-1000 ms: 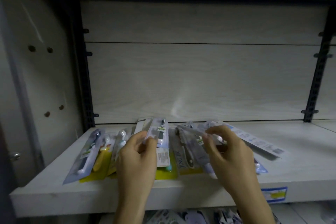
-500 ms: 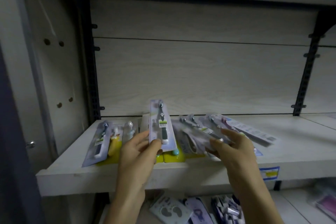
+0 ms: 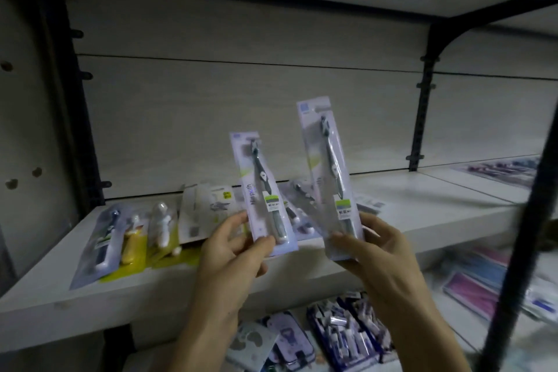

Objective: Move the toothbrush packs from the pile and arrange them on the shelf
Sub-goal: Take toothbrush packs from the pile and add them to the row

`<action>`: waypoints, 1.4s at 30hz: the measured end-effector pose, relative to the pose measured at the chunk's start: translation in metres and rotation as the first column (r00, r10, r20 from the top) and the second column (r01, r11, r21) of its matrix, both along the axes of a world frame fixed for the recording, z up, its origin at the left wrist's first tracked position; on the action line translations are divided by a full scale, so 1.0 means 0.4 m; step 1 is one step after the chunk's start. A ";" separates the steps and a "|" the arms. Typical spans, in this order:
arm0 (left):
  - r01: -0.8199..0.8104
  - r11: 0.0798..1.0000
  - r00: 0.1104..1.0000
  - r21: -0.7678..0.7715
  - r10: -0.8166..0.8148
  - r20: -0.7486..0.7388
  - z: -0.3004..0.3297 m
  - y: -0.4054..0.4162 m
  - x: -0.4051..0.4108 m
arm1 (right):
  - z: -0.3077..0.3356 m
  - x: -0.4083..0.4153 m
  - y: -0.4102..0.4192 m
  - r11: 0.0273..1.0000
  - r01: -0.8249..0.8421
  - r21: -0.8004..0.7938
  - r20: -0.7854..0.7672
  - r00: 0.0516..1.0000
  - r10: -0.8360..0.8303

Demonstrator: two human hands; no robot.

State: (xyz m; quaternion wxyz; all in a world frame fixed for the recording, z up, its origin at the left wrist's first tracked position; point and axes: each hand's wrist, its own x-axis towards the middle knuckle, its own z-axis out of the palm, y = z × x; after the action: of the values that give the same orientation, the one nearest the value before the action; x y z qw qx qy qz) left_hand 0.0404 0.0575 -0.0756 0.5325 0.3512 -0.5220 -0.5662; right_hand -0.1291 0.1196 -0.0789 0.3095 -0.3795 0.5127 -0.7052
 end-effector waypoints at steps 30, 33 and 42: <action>0.443 0.893 0.892 -0.077 -0.431 0.132 -0.072 0.513 -0.959 | -0.076 -0.914 0.624 0.920 0.393 0.002 -0.100 0.915 -0.390; 0.472 0.878 0.876 -0.081 -0.457 0.153 -0.070 0.538 -1.049 | -0.085 -0.993 0.661 0.902 0.432 0.002 -0.090 0.899 -0.430; 0.550 0.834 0.824 -0.038 -0.536 0.184 -0.090 0.552 -1.343 | -0.093 -1.247 0.710 0.843 0.538 0.023 -0.088 0.841 -0.534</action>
State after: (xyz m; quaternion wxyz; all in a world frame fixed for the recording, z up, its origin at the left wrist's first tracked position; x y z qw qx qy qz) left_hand -0.4969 0.2781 -0.1117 0.3194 0.2095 -0.6675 -0.6392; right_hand -0.6278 0.4035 -0.1159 0.0888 -0.2410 0.6263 -0.7361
